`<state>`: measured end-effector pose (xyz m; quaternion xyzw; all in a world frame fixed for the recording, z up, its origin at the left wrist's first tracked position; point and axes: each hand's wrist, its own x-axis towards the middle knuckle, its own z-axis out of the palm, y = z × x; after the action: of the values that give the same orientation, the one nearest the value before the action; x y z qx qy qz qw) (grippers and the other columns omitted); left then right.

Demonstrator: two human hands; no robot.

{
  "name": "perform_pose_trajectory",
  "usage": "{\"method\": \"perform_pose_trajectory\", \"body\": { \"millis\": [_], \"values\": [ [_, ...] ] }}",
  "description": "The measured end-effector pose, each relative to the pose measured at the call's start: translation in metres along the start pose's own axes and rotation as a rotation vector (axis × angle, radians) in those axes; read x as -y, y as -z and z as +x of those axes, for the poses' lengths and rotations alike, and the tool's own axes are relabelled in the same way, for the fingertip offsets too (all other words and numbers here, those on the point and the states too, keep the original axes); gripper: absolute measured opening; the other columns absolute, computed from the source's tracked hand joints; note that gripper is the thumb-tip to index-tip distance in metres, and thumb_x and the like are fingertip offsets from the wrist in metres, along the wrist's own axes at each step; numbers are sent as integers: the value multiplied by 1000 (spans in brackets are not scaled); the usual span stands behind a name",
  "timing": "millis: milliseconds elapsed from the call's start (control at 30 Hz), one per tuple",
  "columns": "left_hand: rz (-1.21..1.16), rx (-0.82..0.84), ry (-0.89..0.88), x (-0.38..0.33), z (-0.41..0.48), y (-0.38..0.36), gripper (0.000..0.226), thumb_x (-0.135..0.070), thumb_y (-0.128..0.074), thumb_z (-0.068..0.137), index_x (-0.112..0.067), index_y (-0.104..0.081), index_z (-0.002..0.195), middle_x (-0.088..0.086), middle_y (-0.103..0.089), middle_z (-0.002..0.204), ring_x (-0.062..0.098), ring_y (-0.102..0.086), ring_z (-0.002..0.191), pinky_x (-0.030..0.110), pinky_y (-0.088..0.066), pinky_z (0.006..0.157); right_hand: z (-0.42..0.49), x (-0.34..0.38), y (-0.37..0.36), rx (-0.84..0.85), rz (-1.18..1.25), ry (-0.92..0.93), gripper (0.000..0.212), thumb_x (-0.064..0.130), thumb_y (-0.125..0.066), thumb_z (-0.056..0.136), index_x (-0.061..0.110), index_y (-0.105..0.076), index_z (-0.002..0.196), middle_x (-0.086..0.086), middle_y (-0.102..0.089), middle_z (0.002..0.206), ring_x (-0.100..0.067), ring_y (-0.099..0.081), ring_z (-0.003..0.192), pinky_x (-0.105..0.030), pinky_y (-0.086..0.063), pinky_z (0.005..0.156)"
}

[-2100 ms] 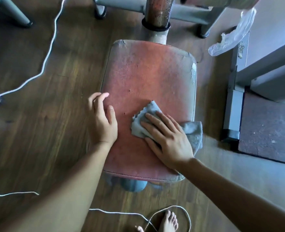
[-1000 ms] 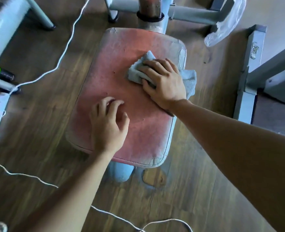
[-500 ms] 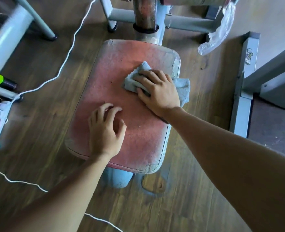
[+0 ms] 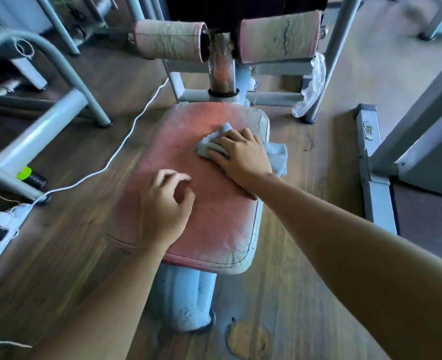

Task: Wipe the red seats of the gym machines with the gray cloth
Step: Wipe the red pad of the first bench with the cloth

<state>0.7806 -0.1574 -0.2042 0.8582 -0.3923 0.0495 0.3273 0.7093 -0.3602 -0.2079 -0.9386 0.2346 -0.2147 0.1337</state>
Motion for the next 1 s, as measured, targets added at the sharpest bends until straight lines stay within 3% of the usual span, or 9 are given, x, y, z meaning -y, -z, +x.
{"method": "perform_pose_trajectory", "body": {
  "millis": [233, 500, 567, 633, 733, 867, 1000],
  "values": [
    [-49, -67, -34, 3, -1, -4, 22, -35, -55, 81, -27, -71, 95, -7, -65, 98, 19, -63, 93, 38, -52, 85, -25, 0, 8, -12, 70, 38, 35, 52, -46, 97, 29, -68, 113, 7, -60, 119, -24, -43, 107, -39, -37, 89],
    [-69, -128, -89, 3, -13, -6, 29, -44, -53, 75, -28, -73, 90, -13, -66, 87, 17, -65, 87, 38, -53, 88, -71, -1, 32, 6, 54, 65, 34, 50, -50, 97, 22, -69, 101, -2, -62, 100, -24, -46, 99, -32, -35, 71],
    [-69, -35, -68, -7, -25, -6, 31, -42, -59, 77, -23, -75, 96, -8, -65, 98, 19, -63, 99, 29, -45, 91, -98, -9, 45, -105, 158, -8, 30, 45, -55, 95, 18, -67, 85, -4, -67, 89, -29, -56, 91, -34, -37, 66],
    [-75, 47, -16, -20, -39, -10, 20, -40, -66, 83, -30, -73, 99, -9, -62, 107, 18, -59, 106, 28, -40, 92, -134, -16, 58, -236, 317, -143, 23, 35, -58, 95, 18, -66, 81, -3, -70, 84, -29, -58, 81, -34, -34, 67],
    [-33, 11, -26, -32, -53, -17, 25, -55, -51, 80, -40, -66, 94, -18, -59, 105, 18, -52, 105, 40, -45, 97, -193, -14, 63, -297, 521, -369, 15, 31, -57, 97, 26, -71, 97, 4, -72, 92, -19, -61, 84, -34, -43, 73],
    [-11, -129, -55, -31, -55, -19, 17, -41, -52, 88, -34, -67, 91, -16, -63, 95, 15, -59, 92, 43, -51, 86, -223, 12, 29, -331, 777, -482, 19, 31, -60, 96, 32, -71, 112, 12, -71, 107, -5, -65, 99, -17, -46, 81],
    [-110, -167, -82, -36, -60, -18, 18, -26, -54, 90, -30, -71, 88, -15, -67, 95, 11, -61, 87, 38, -51, 83, -239, 52, 10, -383, 956, -539, 22, 26, -62, 97, 30, -70, 116, 24, -68, 101, 15, -60, 97, -1, -38, 77]
  ]
}}
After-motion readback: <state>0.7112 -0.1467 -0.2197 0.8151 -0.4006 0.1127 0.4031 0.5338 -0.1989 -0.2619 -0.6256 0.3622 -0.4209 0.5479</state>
